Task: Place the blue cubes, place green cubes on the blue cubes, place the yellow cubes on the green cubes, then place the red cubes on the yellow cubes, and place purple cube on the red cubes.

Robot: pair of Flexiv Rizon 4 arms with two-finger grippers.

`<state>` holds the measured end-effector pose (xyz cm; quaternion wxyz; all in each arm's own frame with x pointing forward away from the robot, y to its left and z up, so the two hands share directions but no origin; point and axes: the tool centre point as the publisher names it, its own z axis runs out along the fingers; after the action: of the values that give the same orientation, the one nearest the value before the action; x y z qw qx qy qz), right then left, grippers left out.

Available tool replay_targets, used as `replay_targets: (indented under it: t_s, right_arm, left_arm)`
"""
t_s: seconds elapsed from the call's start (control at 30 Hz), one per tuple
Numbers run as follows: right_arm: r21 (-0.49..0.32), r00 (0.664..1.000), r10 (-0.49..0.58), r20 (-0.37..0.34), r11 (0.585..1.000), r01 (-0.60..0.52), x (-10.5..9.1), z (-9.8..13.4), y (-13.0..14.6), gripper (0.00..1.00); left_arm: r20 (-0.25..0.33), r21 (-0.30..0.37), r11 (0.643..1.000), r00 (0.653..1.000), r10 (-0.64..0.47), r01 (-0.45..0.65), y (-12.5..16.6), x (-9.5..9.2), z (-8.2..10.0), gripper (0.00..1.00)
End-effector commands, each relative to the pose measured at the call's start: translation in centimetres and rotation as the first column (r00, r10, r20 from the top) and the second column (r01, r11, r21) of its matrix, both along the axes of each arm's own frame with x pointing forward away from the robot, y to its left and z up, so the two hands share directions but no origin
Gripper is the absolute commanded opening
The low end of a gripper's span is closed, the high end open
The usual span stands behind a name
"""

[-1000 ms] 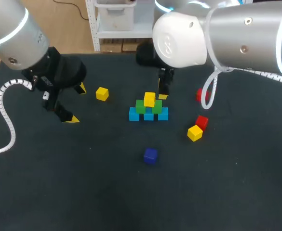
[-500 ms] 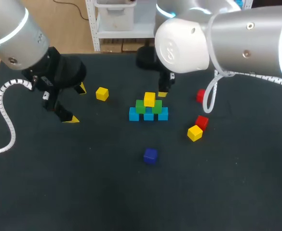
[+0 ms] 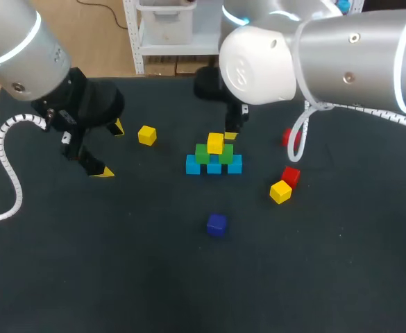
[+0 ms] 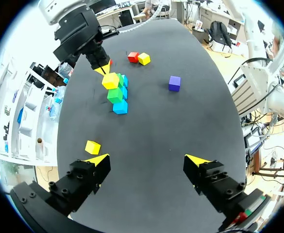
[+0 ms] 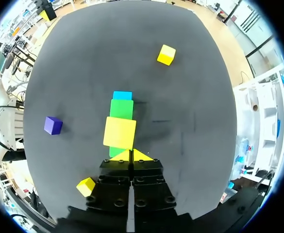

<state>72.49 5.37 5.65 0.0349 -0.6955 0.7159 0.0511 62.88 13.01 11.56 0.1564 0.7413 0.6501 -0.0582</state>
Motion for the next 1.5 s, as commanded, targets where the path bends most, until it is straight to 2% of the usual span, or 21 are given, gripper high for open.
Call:
replay_targets:
  t_s: [0.03, 0.67, 1.1, 1.2, 1.33, 1.5]
  right_arm:
    - [0.000, 1.000, 0.001, -0.005, 1.000, -0.001, 0.2, 0.0, 0.1, 0.00]
    - [-0.004, 1.000, 0.005, -0.006, 1.000, -0.005, 0.3, 0.1, 0.1, 0.00]
    - [-0.008, 1.000, -0.006, 0.008, 1.000, 0.006, -0.4, 1.5, -1.9, 0.00]
    - [0.003, 0.999, 0.031, 0.032, 1.000, -0.031, -1.0, 2.3, -2.6, 0.00]
    - [0.029, 0.990, 0.134, 0.050, 0.990, -0.136, -2.4, 3.2, -3.6, 0.00]
    - [0.060, 0.973, 0.223, 0.062, 0.972, -0.227, -4.0, 3.7, -5.1, 0.40]
  left_arm:
    - [0.001, -0.003, 1.000, 1.000, -0.003, 0.003, 0.1, 0.0, 0.0, 1.00]
    - [0.001, -0.003, 1.000, 1.000, -0.003, 0.003, 0.1, 0.0, 0.0, 1.00]
    - [0.001, -0.003, 1.000, 1.000, -0.003, 0.003, 0.1, 0.0, 0.0, 1.00]
    - [0.001, -0.003, 1.000, 1.000, -0.003, 0.003, 0.1, 0.0, 0.0, 1.00]
    - [0.001, -0.003, 1.000, 1.000, -0.003, 0.003, 0.1, 0.0, 0.0, 1.00]
    - [0.001, -0.003, 1.000, 1.000, -0.003, 0.003, 0.1, 0.0, 0.0, 1.00]
